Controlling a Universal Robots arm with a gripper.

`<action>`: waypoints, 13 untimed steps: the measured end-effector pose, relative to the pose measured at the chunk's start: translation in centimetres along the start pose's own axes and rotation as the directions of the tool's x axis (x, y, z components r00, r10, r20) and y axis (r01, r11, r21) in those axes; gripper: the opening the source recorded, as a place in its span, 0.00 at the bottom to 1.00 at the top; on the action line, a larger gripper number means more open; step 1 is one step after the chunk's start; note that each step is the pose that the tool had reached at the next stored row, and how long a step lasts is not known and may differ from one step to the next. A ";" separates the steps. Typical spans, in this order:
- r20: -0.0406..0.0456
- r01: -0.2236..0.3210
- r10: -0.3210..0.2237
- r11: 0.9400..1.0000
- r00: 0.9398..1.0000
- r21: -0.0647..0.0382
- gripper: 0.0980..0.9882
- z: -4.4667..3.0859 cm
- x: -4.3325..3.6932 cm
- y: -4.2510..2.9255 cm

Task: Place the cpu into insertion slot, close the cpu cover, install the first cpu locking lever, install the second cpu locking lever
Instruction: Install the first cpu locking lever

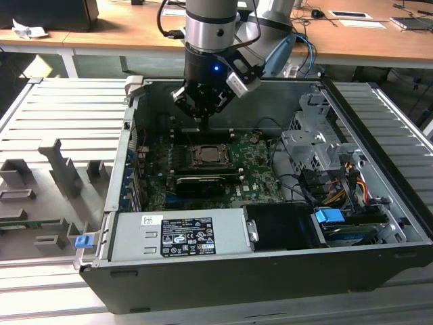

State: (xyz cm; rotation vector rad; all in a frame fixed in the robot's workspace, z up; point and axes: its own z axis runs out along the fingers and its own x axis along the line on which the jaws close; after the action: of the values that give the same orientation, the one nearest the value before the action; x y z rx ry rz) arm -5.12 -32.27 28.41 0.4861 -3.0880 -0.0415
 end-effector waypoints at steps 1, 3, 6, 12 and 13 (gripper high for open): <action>0.000 0.000 0.000 1.000 1.000 0.000 0.01 0.00 0.01 0.00; 0.000 0.000 0.000 1.000 1.000 0.000 0.01 0.00 0.02 0.01; 0.000 0.000 0.000 1.000 1.000 0.000 0.01 0.00 0.03 0.01; 0.000 0.000 0.000 1.000 1.000 0.000 0.01 0.00 0.04 0.01; 0.000 0.000 0.000 1.000 1.000 0.000 0.01 0.00 0.05 0.01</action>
State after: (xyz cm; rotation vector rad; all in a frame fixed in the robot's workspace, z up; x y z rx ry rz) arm -5.17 -32.28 28.41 0.4862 -3.0880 -0.0415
